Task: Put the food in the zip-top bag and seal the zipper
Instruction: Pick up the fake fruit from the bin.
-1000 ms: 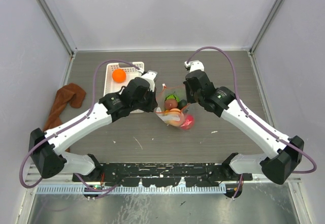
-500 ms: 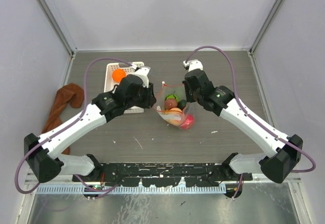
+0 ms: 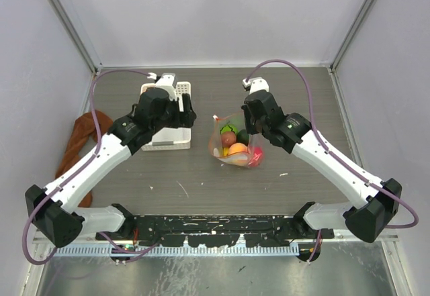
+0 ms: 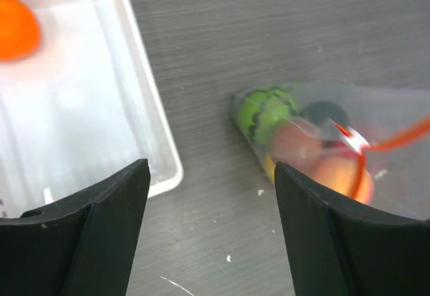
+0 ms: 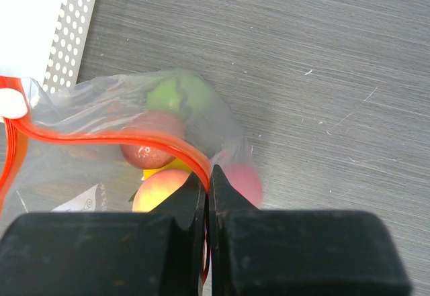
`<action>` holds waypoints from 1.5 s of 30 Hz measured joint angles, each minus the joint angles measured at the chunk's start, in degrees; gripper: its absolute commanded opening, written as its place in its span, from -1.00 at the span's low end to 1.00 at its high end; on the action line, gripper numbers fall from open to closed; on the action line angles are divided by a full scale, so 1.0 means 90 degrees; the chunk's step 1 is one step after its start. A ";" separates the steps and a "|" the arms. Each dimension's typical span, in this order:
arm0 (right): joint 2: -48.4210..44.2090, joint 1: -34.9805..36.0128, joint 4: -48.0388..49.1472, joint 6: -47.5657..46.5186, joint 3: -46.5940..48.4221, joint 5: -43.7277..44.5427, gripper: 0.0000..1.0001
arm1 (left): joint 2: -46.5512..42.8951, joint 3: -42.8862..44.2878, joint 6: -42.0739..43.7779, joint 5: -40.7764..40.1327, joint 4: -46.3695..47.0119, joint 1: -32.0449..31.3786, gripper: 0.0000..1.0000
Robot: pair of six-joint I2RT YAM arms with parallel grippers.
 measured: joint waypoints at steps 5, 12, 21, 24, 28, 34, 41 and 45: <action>-0.0015 0.0000 0.0036 0.0000 0.0000 -0.0029 -0.88 | 0.0386 0.0017 0.0056 -0.0165 0.0090 0.0636 0.82; -0.0015 0.0000 0.0104 -0.0017 -0.0002 -0.0109 -0.88 | 0.1535 0.0170 0.0141 -0.0532 0.0192 0.1440 0.96; -0.0044 0.0000 0.0121 -0.0024 -0.0024 -0.0134 -0.88 | 0.3113 0.1052 0.0508 -0.0767 0.0590 0.2178 0.96; -0.0092 0.0000 0.0114 -0.0024 -0.0041 -0.0138 -0.88 | 0.3621 0.1401 0.0702 -0.0780 0.0668 0.2300 0.96; -0.0126 0.0000 0.0104 -0.0024 -0.0041 -0.0146 -0.88 | 0.4303 0.1887 0.0969 -0.0789 0.0760 0.2470 0.96; -0.0136 0.0000 0.0080 -0.0029 -0.0041 -0.0163 -0.88 | 0.5241 0.2681 0.1326 -0.0763 0.0770 0.2684 0.99; -0.0136 0.0000 0.0070 -0.0046 -0.0041 -0.0175 -0.88 | 0.5792 0.3050 0.1421 -0.0680 0.0690 0.2788 0.83; -0.0136 0.0000 0.0070 -0.0058 -0.0041 -0.0182 -0.88 | 0.5816 0.3050 0.1421 -0.0537 0.0656 0.2788 0.59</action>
